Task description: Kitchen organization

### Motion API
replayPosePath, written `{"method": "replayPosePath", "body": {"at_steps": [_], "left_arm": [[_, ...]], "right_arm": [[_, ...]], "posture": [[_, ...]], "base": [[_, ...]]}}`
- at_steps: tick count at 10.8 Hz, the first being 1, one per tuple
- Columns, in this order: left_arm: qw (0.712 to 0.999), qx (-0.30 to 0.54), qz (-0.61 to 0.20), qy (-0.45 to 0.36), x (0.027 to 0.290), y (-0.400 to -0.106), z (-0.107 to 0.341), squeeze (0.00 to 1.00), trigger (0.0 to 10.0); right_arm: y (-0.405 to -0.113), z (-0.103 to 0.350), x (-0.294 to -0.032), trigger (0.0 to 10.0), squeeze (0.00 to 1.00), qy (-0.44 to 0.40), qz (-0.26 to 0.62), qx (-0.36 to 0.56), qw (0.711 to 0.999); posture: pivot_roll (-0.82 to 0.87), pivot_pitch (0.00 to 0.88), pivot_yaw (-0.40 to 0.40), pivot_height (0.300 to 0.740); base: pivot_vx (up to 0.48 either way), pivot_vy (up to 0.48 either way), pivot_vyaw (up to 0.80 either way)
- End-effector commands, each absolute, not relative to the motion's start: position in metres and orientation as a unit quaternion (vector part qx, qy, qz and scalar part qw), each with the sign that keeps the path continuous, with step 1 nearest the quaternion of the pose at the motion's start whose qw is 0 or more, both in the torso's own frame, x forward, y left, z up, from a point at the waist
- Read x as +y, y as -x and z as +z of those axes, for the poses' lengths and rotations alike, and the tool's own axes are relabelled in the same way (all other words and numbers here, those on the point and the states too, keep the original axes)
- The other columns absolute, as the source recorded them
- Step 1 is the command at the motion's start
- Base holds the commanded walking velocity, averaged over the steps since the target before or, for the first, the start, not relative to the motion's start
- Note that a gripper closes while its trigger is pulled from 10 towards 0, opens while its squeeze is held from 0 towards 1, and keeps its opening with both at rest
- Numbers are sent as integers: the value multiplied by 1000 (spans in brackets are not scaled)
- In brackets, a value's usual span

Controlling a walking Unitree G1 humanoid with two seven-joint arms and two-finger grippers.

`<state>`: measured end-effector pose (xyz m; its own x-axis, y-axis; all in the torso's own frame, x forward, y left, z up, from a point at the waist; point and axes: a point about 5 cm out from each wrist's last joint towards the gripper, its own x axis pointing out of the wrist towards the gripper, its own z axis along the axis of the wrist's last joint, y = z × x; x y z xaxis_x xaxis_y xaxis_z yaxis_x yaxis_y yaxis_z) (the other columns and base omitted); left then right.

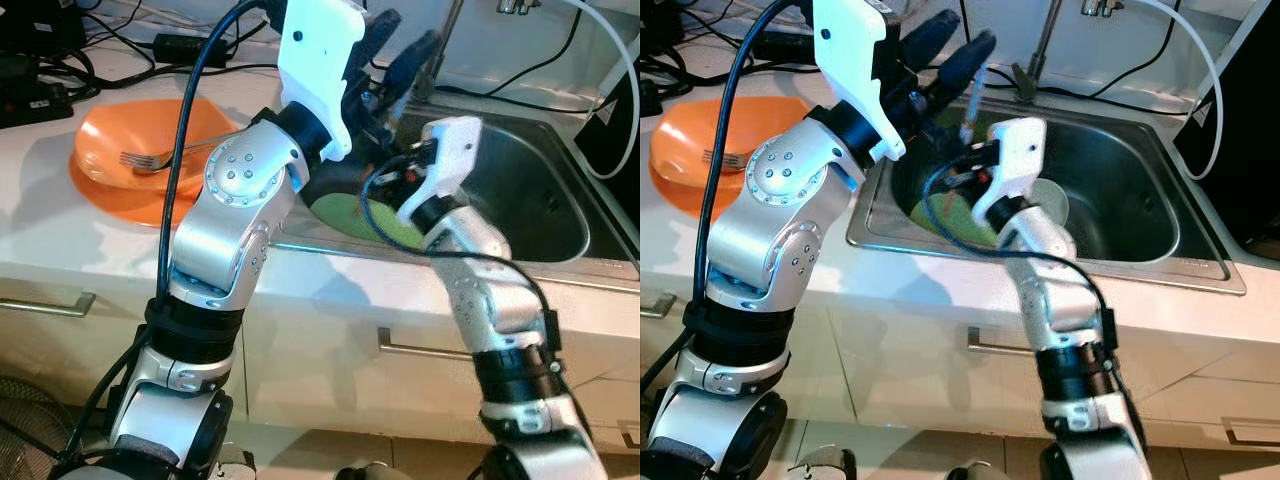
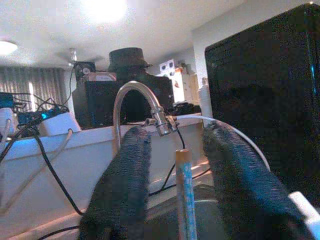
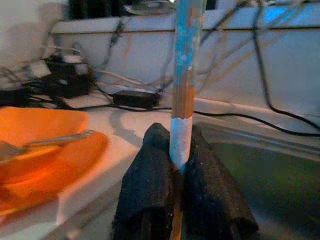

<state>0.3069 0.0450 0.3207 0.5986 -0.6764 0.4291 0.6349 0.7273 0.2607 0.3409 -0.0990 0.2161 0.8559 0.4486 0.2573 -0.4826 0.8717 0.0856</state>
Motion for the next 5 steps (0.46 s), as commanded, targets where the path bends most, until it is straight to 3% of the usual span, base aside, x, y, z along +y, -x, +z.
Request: {"method": "replayPosePath", "body": {"at_steps": [1,2,3,5], "left_arm": [[897,-248,-363,-44,45,-308,317,180,10000],[902,-240,-358,-38,48,-310,313,0,10000],[906,-231,-353,-33,52,-311,308,0,10000],[916,-187,-352,-39,57,-313,286,0,10000]], "right_arm": [[-347,219,-113,0,0,-64,208,-122,968],[-355,218,-125,3137,0,-52,161,-113,979],[-364,217,-139,10000,0,-49,111,-100,988],[-377,205,-165,10000,0,-44,12,-63,997]], "posture": [[13,63,-134,719],[14,63,-136,719],[15,63,-138,719],[20,63,-141,719]], "base": [[0,0,0],[0,0,0],[0,0,0],[0,0,0]]}}
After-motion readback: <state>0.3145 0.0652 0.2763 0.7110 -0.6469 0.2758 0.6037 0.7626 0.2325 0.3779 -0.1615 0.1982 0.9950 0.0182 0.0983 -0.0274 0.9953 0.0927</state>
